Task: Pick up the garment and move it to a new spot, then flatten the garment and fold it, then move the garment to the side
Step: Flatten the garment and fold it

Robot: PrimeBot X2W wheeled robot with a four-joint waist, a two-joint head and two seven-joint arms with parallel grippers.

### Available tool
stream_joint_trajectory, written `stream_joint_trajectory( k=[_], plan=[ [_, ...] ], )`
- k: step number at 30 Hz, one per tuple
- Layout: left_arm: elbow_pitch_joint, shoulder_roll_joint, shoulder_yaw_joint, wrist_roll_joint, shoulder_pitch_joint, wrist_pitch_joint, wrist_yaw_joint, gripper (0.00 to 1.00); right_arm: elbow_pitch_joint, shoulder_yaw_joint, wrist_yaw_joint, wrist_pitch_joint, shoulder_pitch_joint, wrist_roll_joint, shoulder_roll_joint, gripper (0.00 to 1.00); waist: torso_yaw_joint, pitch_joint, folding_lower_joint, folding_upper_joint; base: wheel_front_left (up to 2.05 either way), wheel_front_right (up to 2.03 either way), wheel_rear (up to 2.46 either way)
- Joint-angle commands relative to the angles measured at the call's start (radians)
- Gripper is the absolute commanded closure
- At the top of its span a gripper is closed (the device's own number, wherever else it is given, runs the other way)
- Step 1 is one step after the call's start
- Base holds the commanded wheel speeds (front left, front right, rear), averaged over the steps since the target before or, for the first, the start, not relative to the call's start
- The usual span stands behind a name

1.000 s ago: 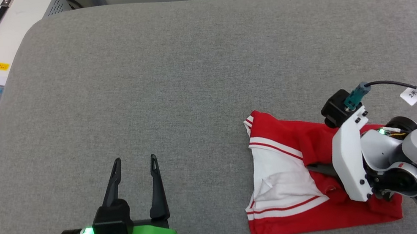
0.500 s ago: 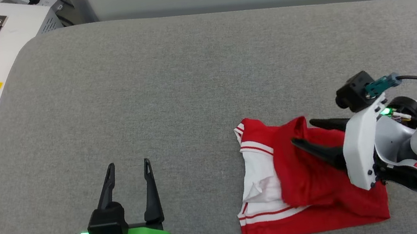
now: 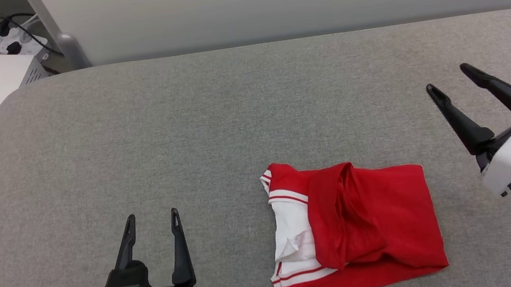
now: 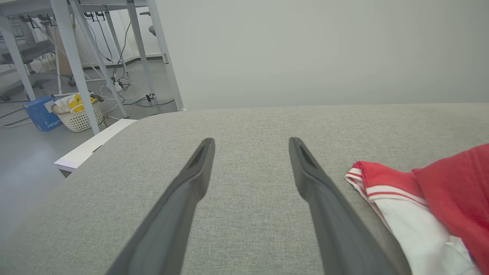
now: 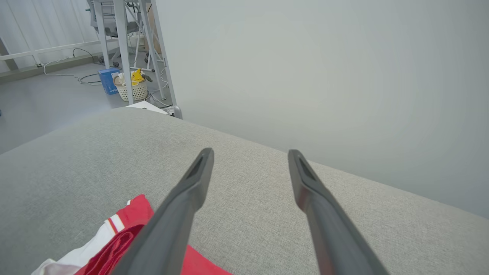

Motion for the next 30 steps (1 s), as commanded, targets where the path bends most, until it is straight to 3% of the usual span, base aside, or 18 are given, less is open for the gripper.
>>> stream_joint_trajectory(
  k=[1, 6, 13, 20, 30],
  plan=[
    [-0.003, 0.005, 0.003, 0.008, 0.013, -0.006, -0.001, 0.00, 0.009, -0.044, -0.001, -0.038, 0.033, -0.044, 0.026, 0.00, -0.014, -0.014, 0.0000, 0.0000, 0.00, 0.00, 0.00],
    [-0.006, 0.008, 0.009, 0.009, 0.025, -0.006, -0.001, 0.00, 0.016, -0.200, -0.001, -0.156, 0.126, -0.205, 0.120, 0.00, -0.027, -0.031, 0.0000, 0.0000, 0.00, 0.00, 0.00],
    [-0.013, 0.014, 0.010, 0.013, 0.047, -0.006, -0.003, 0.00, -0.027, -0.334, -0.001, -0.211, 0.245, -0.373, 0.266, 0.00, -0.040, -0.054, 0.0000, 0.0000, 0.00, 0.00, 0.00],
    [-0.030, 0.012, 0.006, 0.012, 0.062, -0.006, -0.001, 0.00, -0.108, -0.420, -0.001, -0.219, 0.365, -0.447, 0.371, 0.00, -0.035, -0.069, 0.0000, 0.0000, 0.00, 0.00, 0.00],
    [-0.066, 0.010, 0.011, -0.004, 0.087, -0.006, -0.012, 0.00, -0.163, -0.440, -0.001, -0.219, 0.487, -0.459, 0.427, 0.00, -0.027, -0.091, 0.0000, 0.0000, 0.00, 0.00, 0.00]
  ],
)
